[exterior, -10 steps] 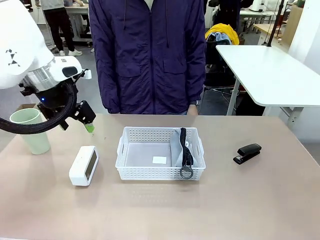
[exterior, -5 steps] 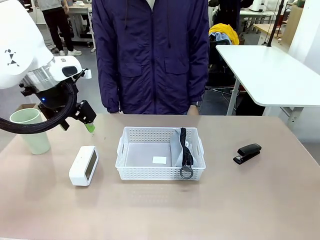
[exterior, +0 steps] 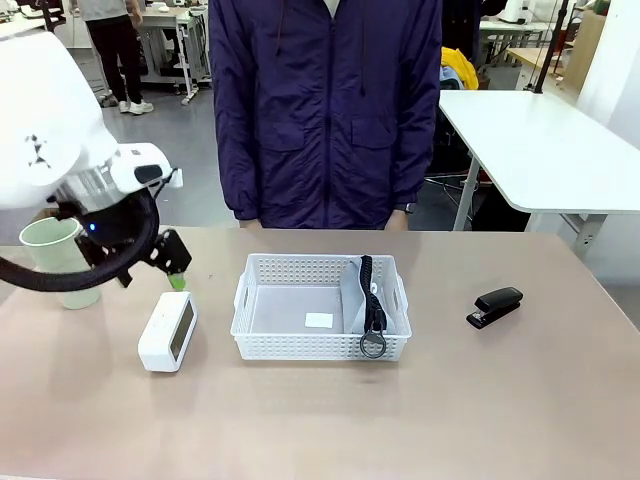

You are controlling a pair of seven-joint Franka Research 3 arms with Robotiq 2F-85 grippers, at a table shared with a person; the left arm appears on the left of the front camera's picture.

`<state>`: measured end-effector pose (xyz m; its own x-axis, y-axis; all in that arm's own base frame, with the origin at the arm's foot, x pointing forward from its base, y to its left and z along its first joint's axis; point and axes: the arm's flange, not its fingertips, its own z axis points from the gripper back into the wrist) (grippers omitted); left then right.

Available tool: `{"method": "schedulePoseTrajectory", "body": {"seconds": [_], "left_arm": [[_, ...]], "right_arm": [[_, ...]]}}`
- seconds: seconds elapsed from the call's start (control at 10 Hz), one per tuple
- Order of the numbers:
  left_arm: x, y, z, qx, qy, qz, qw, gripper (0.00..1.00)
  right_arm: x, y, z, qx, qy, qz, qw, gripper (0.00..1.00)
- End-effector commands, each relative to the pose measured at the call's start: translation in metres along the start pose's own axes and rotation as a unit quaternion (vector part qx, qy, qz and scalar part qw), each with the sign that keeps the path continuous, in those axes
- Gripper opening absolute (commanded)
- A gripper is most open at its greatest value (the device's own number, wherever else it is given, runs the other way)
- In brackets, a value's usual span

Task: Efficiently arrange items inside the basket to fit them all.
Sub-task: Pick up the Digital clock and place it inside the Organizing basket.

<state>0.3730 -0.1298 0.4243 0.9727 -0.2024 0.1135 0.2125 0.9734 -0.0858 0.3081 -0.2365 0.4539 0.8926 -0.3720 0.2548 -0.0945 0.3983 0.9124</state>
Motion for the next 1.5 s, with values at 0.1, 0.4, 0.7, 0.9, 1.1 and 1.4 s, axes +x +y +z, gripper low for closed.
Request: {"method": "schedulePoseTrajectory", "body": {"seconds": [0.1,0.4,0.7,0.9,1.1,1.4], "left_arm": [[-0.002,-0.004,-0.032,0.024,0.006,0.025,0.999,1.00],[0.006,-0.004,-0.070,0.018,0.025,0.037,0.999,1.00],[0.011,0.002,-0.100,0.022,0.043,0.063,0.997,1.00],[0.012,0.006,-0.111,0.020,0.049,0.072,0.996,1.00],[0.013,0.006,-0.117,0.023,0.047,0.077,0.996,1.00],[0.014,0.005,-0.119,0.023,0.051,0.083,0.995,1.00]], "right_arm": [[0.003,0.001,0.000,0.012,-0.008,0.014,1.000,1.00],[0.003,0.001,0.000,0.012,-0.008,0.014,1.000,1.00],[0.003,0.001,0.000,0.012,-0.008,0.014,1.000,1.00],[0.003,0.001,0.000,0.012,-0.008,0.014,1.000,1.00],[0.003,0.001,0.000,0.012,-0.008,0.014,1.000,1.00],[0.003,0.001,0.000,0.012,-0.008,0.014,1.000,1.00]]}}
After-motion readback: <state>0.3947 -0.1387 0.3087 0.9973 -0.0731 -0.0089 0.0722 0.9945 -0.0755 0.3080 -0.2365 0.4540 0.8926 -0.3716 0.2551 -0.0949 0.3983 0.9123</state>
